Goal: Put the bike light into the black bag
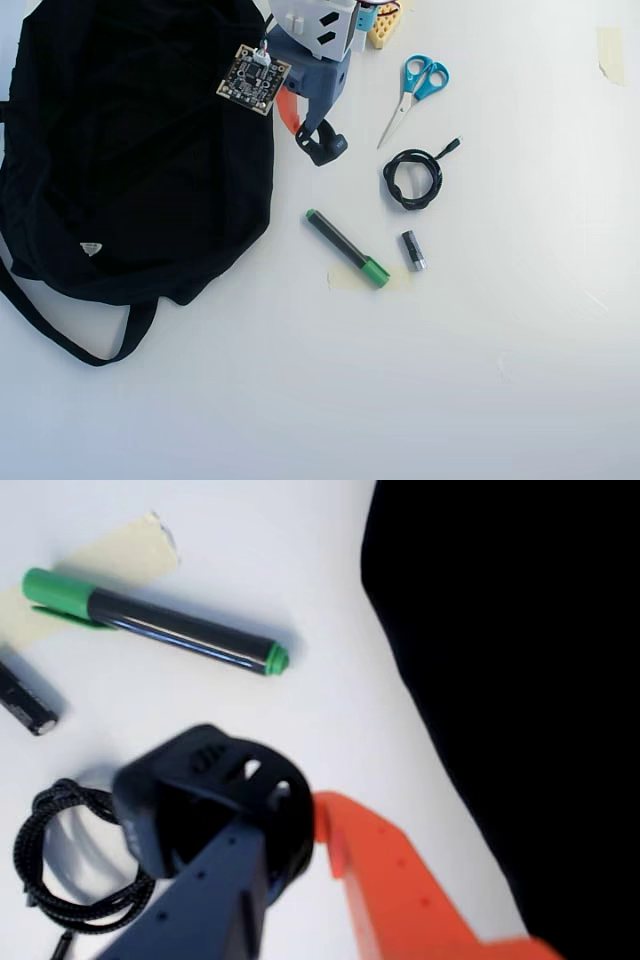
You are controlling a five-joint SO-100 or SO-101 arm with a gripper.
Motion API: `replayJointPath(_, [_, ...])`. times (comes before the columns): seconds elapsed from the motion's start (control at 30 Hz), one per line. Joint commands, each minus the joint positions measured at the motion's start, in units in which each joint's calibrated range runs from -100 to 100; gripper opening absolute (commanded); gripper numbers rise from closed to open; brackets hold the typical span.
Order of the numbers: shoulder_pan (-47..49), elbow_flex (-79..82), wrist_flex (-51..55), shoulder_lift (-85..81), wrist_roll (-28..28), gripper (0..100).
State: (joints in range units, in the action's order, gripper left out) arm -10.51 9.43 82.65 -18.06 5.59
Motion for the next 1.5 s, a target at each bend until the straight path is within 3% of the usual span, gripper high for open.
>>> replayJointPath(0.0, [-0.3,-4.3,-0.5,-2.4,0.2,2])
replayJointPath(0.43, [-7.3,-10.5,0.4,-2.4,2.3,2])
replayJointPath(1.2, [-37.8,-9.5,-3.0,-0.5,2.7,2])
replayJointPath(1.47, [-47.2,-10.5,-16.6,24.9,2.5,2])
